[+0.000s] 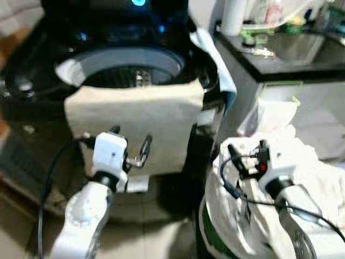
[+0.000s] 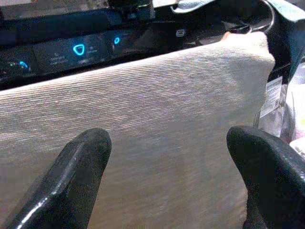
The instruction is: Clothes washing
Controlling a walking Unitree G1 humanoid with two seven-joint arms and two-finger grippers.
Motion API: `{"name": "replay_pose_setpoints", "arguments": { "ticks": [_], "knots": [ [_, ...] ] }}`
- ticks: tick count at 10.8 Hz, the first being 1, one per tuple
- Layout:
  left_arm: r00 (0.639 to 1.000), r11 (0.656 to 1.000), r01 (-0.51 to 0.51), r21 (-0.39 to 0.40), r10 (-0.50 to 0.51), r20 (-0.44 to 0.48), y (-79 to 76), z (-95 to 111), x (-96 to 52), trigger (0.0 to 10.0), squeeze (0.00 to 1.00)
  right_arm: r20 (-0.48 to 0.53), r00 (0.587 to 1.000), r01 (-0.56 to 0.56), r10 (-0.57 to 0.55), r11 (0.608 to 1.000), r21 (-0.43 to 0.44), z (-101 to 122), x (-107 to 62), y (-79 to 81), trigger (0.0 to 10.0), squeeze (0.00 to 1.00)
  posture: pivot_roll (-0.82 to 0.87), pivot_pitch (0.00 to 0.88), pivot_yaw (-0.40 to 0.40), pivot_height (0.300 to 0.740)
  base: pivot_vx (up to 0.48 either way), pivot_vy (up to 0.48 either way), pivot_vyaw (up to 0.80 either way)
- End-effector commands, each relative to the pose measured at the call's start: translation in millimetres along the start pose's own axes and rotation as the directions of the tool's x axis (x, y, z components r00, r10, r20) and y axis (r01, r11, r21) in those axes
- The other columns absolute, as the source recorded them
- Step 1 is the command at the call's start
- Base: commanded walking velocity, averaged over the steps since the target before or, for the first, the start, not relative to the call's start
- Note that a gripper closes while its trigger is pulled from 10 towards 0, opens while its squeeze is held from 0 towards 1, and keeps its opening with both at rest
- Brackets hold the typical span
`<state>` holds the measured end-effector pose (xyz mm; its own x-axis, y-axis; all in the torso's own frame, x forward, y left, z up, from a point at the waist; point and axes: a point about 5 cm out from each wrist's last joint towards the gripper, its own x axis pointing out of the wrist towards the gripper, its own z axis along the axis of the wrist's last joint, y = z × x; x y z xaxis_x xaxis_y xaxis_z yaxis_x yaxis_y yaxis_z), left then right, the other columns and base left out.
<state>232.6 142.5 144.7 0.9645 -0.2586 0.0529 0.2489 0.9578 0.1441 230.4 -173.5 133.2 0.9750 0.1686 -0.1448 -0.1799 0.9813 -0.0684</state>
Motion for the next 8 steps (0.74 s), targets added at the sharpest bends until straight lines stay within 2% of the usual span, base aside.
{"name": "replay_pose_setpoints", "arguments": {
  "ticks": [1,3,5,6,8],
  "knots": [
    [1.000,1.000,0.019,0.004,-0.020,0.021,-4.1,4.2,5.4,10.0,0.00,0.038,0.999,0.003,-0.002,1.000,-0.010,5.4,3.9,-0.9,10.0,0.00,-0.05,0.000,0.005,0.719,0.000,0.000,0.00],
    [0.999,0.999,0.037,0.016,-0.037,0.022,-6.7,0.4,0.5,10.0,0.00,0.028,1.000,0.002,-0.003,1.000,0.019,0.4,-3.3,-1.9,10.0,0.00,-0.05,0.000,0.003,0.719,0.000,0.000,0.00],
    [0.997,0.998,0.058,-0.005,-0.058,0.053,-3.4,5.7,-2.1,10.0,0.00,-0.019,1.000,-0.014,0.014,1.000,-0.002,-9.6,-8.8,-0.2,10.0,0.00,-0.05,0.000,0.008,0.719,0.000,0.000,-0.80],
    [0.996,0.997,0.073,0.002,-0.073,0.054,-2.0,6.1,-2.8,10.0,0.00,-0.005,1.000,-0.022,0.022,1.000,0.003,-8.3,-8.4,2.1,10.0,0.00,-0.05,0.000,0.011,0.719,0.000,0.000,-0.80],
    [0.995,0.995,0.101,0.001,-0.101,0.023,-3.3,0.2,-3.0,10.0,0.00,0.025,1.000,-0.008,0.008,1.000,-0.002,-4.3,-4.5,0.7,10.0,0.00,-0.06,0.000,0.013,0.719,0.000,0.000,0.00]
  ]
}}
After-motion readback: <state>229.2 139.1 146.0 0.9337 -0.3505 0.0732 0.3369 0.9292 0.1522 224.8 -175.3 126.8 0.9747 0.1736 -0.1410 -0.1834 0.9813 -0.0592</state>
